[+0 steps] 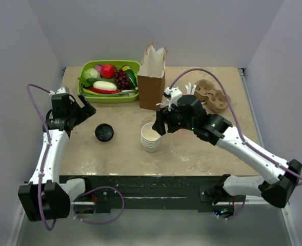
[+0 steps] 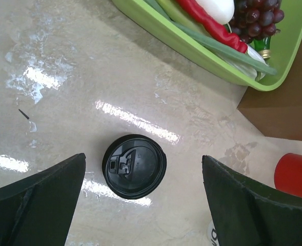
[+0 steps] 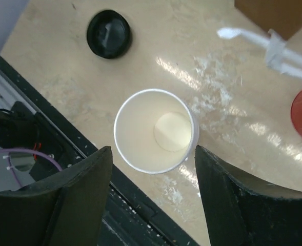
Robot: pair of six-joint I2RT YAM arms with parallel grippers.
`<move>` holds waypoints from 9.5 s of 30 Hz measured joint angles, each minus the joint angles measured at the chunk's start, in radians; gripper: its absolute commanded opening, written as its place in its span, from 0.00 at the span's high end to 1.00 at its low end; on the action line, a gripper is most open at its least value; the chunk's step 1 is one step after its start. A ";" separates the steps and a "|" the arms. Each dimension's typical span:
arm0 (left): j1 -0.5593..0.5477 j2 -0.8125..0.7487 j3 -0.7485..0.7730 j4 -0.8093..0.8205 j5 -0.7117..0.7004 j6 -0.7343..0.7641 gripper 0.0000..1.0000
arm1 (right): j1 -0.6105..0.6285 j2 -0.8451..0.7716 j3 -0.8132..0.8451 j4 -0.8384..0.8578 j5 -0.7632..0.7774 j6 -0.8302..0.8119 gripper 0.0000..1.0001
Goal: Pack the takeout coffee
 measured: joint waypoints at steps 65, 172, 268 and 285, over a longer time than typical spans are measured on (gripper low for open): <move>0.000 0.043 -0.054 -0.010 0.066 -0.003 0.00 | 0.071 0.099 0.253 -0.150 0.199 0.163 1.00; -0.066 0.127 -0.148 -0.020 -0.007 -0.064 1.00 | 0.141 0.108 0.002 0.227 0.081 0.014 0.33; -0.178 -0.223 -0.088 0.333 0.632 -0.092 0.14 | 0.102 0.279 0.369 0.026 0.089 -0.015 1.00; -0.393 -0.071 -0.099 0.504 0.737 -0.182 0.89 | 0.088 0.219 0.256 -0.069 0.014 -0.100 1.00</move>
